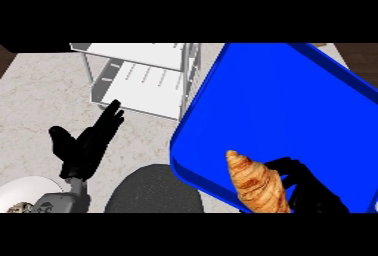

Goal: Pick the croissant from the tray and place it in the tiered basket

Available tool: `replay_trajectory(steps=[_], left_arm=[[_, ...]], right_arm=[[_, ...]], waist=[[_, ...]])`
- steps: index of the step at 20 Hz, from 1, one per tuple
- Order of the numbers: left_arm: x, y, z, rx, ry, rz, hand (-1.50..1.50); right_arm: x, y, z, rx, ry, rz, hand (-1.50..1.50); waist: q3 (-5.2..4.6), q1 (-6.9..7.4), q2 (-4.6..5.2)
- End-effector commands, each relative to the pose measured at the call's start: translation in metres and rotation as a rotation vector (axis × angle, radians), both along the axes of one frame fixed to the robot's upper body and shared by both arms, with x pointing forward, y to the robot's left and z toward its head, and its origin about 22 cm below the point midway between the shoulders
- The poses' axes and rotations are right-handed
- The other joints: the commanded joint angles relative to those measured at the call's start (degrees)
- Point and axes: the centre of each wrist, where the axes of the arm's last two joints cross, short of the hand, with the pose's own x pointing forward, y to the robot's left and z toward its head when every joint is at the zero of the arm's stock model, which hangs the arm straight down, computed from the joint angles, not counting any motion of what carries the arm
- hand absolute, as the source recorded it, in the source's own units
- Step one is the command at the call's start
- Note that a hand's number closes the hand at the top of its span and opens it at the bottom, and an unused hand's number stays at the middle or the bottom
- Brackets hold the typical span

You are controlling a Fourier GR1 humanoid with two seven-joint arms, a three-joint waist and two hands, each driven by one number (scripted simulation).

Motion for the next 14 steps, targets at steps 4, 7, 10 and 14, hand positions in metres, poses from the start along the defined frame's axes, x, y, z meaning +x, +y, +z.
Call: replay_trajectory(steps=[4,7,10,14], left_arm=[[0.011,-0.007,0.003,-0.003,0.006,-0.041,0.00],[0.013,-0.011,0.009,-0.019,-0.015,-0.064,0.00],[0.017,-0.013,0.008,0.001,-0.016,-0.070,0.00],[0.013,-0.023,0.005,-0.012,-0.011,-0.092,0.00]], right_arm=[[-0.003,0.039,0.037,-0.074,-0.122,-0.090,1.50],[0.005,0.046,0.045,-0.097,-0.125,-0.087,1.50],[0.017,0.052,0.051,-0.134,-0.122,-0.099,1.50],[0.043,0.056,0.063,-0.127,-0.107,-0.133,1.50]], waist=[[0.01,2.12,0.62],[0.00,3.51,0.79],[-0.01,3.81,1.01],[0.14,5.42,1.18]])
